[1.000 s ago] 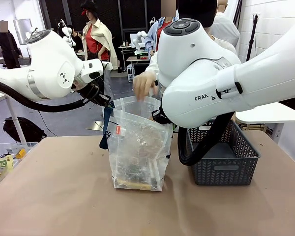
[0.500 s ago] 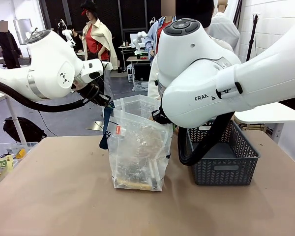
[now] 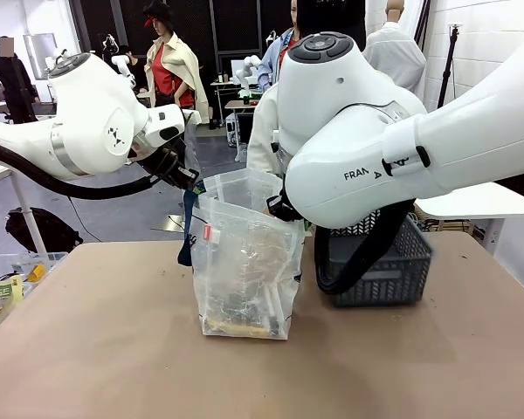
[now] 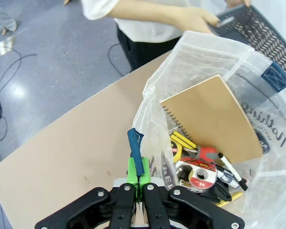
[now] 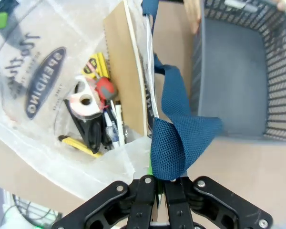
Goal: Transfer purchased items from the store into the shopping bag.
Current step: Move the Reusable shopping bag to the right side of the table.
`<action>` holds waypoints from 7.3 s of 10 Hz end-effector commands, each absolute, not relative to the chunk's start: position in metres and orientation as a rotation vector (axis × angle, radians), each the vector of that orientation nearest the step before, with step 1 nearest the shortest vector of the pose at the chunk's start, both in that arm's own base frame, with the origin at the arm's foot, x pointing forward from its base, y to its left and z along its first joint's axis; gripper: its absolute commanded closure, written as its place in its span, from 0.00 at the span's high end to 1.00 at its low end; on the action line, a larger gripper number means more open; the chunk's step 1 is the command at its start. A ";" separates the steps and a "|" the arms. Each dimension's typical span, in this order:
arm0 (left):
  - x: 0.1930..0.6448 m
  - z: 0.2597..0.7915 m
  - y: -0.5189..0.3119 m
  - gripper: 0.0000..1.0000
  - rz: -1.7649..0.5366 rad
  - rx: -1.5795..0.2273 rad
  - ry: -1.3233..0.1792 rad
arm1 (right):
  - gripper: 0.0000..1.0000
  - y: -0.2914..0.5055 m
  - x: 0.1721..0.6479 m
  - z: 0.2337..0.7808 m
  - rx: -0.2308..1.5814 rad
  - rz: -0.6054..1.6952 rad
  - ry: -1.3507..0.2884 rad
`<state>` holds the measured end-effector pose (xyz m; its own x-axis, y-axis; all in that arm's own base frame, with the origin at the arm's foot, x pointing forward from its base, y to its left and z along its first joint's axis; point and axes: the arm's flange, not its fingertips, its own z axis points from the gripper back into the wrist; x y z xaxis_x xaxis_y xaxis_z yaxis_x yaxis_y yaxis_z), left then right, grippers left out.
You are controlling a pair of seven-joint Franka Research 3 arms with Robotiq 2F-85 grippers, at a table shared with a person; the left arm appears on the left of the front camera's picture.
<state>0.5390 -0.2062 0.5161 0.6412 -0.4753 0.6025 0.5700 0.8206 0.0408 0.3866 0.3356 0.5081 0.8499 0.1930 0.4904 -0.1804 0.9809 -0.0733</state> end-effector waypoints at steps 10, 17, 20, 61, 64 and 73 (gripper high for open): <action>0.557 0.504 -0.212 0.00 -0.698 -0.580 -0.374 | 0.00 0.377 0.381 0.498 0.095 0.506 -0.414; 0.553 0.499 -0.209 0.00 -0.640 -0.815 -0.318 | 0.00 0.405 0.389 0.502 0.186 0.723 -0.393; 0.552 0.494 -0.210 0.00 -0.588 -0.877 -0.290 | 0.00 0.420 0.395 0.503 0.220 0.805 -0.394; 0.560 0.465 -0.232 0.00 -0.509 -1.015 -0.153 | 0.00 0.451 0.396 0.506 0.214 0.903 -0.407; 0.560 0.465 -0.232 0.00 -0.509 -1.013 -0.154 | 0.10 0.451 0.395 0.507 0.208 0.894 -0.395; 0.558 0.467 -0.228 0.00 -0.527 -1.021 -0.161 | 1.00 0.395 0.372 0.572 0.213 0.797 -0.528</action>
